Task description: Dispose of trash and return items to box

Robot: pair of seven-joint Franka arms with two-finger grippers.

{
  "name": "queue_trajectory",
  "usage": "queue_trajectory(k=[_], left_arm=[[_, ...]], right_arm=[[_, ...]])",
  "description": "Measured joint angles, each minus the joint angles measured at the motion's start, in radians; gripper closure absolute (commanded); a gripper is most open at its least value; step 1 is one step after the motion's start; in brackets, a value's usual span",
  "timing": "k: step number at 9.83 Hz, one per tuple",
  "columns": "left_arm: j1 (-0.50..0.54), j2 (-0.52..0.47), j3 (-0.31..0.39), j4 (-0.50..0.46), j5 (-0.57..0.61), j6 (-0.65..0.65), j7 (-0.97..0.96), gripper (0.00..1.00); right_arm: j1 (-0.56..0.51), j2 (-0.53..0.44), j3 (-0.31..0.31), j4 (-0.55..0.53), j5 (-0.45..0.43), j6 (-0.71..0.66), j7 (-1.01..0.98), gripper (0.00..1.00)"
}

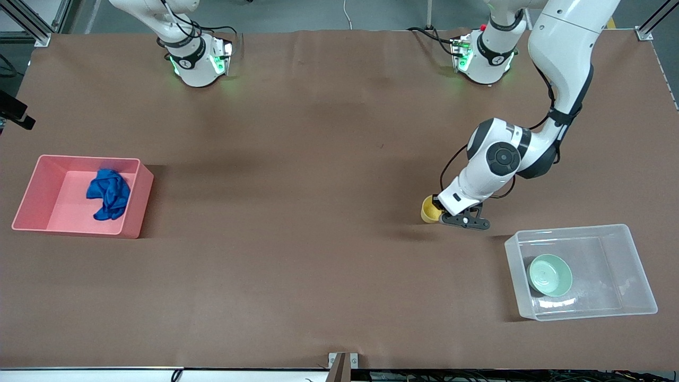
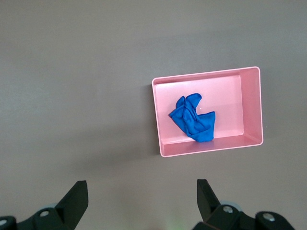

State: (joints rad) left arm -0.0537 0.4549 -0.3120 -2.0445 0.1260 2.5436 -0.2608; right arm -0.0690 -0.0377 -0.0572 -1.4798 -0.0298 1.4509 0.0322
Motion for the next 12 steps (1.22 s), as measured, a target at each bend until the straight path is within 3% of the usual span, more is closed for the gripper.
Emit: queue_trajectory(k=[3,4,6,8,12], left_arm=[[0.041,-0.044,0.002,0.041,0.008,-0.021,0.021,1.00],[0.087,-0.070,0.002,0.090,0.008,-0.108,0.083,1.00],[0.181,-0.079,0.004,0.298,0.008,-0.379,0.240,1.00],[0.249,-0.015,0.006,0.520,0.008,-0.547,0.365,1.00],[0.332,0.253,0.027,0.791,0.008,-0.563,0.552,1.00]], right_arm=[[0.000,0.000,0.000,0.000,0.000,-0.003,0.000,0.00],[0.000,0.000,0.000,0.000,0.000,-0.004,0.000,0.00],[0.000,0.000,0.000,0.001,0.000,-0.004,0.000,0.00],[0.000,0.000,0.000,0.001,0.000,-0.006,0.000,0.00],[0.001,0.000,0.000,0.001,0.000,-0.009,0.000,0.00]])
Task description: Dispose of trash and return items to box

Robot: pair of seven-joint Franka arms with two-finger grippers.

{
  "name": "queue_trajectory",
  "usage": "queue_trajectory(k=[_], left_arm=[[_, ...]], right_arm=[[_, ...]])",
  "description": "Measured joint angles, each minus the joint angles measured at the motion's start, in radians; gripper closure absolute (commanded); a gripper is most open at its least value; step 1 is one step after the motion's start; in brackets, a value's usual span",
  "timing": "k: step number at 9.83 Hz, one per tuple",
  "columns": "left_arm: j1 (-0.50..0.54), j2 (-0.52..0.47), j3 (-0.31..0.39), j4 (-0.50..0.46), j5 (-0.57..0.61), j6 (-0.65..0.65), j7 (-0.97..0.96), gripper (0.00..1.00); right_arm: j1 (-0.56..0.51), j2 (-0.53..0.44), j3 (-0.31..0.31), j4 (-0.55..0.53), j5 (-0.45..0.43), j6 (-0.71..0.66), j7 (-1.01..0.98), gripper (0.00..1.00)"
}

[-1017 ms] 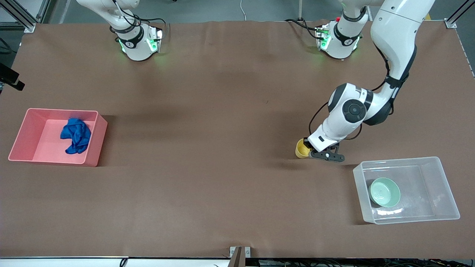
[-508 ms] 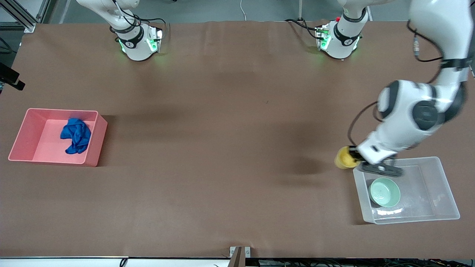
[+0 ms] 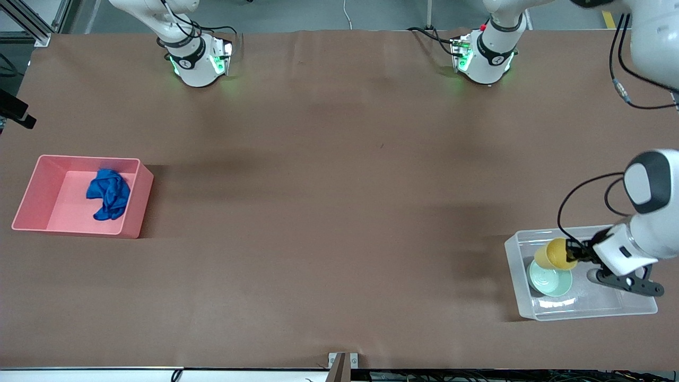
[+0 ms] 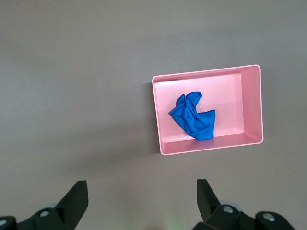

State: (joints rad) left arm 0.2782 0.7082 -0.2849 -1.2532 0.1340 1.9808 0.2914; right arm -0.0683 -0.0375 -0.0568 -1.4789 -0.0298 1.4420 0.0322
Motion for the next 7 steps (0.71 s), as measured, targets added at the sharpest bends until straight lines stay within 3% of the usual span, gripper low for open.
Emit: queue_trajectory(k=[3,5,6,7], left_arm=[[0.005,0.104,0.046,0.045,0.000,0.095,0.019,1.00],[0.004,0.146,0.056,0.045,0.000,0.152,0.020,0.93],[0.004,0.161,0.056,0.045,0.000,0.164,0.019,0.78],[0.003,0.167,0.056,0.045,0.000,0.166,0.013,0.53]], right_arm=[[0.000,0.000,0.000,0.000,0.000,-0.001,0.000,0.00],[0.000,0.000,0.000,0.001,0.000,-0.001,0.000,0.00],[0.000,0.000,0.000,0.001,0.000,-0.002,0.000,0.00],[0.000,0.000,0.000,0.001,0.000,-0.002,0.000,0.00]])
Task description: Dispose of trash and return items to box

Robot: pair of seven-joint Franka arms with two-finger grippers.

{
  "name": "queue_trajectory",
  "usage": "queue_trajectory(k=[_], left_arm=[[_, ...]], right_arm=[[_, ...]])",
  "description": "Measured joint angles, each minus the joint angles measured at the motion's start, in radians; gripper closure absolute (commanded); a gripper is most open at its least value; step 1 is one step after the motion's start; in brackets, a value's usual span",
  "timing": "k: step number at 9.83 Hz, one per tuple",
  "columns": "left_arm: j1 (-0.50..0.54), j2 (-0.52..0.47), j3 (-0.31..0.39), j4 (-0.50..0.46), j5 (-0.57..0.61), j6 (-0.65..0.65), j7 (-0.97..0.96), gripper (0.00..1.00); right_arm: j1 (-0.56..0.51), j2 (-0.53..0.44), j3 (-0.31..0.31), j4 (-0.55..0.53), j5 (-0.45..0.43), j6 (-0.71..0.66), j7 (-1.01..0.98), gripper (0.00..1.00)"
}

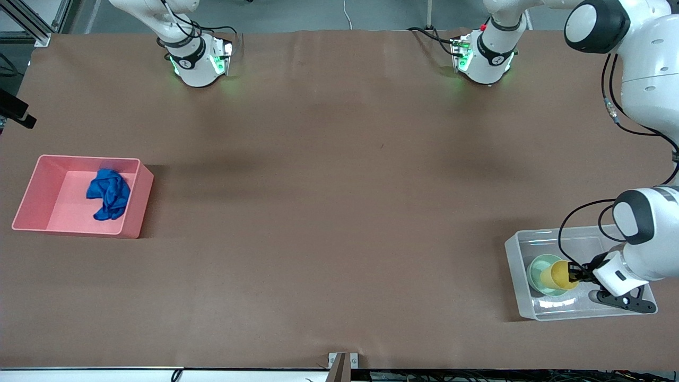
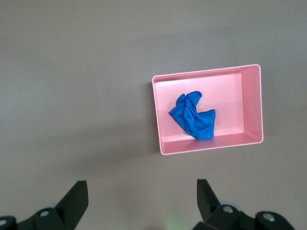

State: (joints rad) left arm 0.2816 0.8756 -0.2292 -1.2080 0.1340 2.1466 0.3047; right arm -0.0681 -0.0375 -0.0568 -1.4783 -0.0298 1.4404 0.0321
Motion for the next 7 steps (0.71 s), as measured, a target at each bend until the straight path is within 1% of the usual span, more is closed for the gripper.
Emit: queue_trajectory(k=[1,2,3,4,5,7], left_arm=[[-0.001,0.000,0.000,0.000,0.000,0.000,-0.016,0.20],[-0.001,-0.001,0.000,0.000,0.000,0.000,-0.031,0.08],[-0.001,-0.008,-0.002,0.002,0.000,0.000,-0.035,0.03],[-0.002,-0.032,-0.008,0.005,0.000,-0.017,-0.035,0.00],[-0.005,-0.082,-0.022,0.011,0.000,-0.069,-0.035,0.00],[-0.012,-0.221,-0.072,0.009,0.000,-0.214,-0.083,0.00]], right_arm=[[0.000,0.000,0.000,0.000,0.000,0.000,0.000,0.00],[0.000,0.000,0.000,0.000,0.000,0.000,0.000,0.00],[0.000,0.000,0.000,0.000,0.000,0.000,0.000,0.00],[0.000,0.000,0.000,0.000,0.000,-0.001,0.000,0.00],[0.000,0.000,-0.001,0.000,0.000,-0.001,0.000,0.00],[0.000,0.001,-0.001,0.000,0.000,-0.001,0.000,0.00]])
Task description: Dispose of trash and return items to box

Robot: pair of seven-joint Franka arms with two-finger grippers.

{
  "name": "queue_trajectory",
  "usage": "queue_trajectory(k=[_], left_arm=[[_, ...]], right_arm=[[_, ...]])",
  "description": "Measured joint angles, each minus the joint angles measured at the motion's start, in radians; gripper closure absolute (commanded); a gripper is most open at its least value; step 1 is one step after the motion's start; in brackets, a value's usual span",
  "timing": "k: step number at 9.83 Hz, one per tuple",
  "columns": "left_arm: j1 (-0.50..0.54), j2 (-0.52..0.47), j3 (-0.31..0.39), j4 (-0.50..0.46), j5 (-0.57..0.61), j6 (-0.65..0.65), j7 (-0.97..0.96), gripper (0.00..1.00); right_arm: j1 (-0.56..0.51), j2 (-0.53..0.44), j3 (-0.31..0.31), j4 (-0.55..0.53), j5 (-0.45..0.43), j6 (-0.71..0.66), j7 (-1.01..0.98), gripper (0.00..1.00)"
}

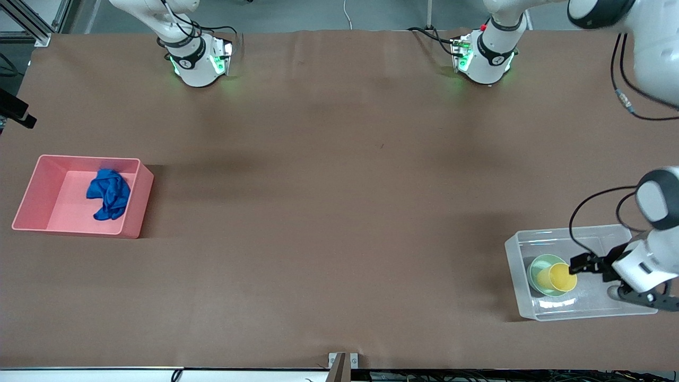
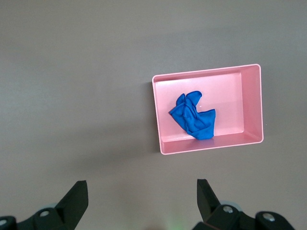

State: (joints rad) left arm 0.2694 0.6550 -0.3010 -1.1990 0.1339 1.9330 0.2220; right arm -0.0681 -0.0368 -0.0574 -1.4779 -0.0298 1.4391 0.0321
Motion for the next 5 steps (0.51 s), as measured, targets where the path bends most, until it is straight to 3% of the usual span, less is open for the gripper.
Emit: queue_trajectory(k=[5], left_arm=[[-0.009,-0.321,-0.114,-0.101,-0.002,-0.248,-0.133,0.00]], right_arm=[[0.000,0.002,-0.001,0.000,0.000,-0.001,0.000,0.00]])
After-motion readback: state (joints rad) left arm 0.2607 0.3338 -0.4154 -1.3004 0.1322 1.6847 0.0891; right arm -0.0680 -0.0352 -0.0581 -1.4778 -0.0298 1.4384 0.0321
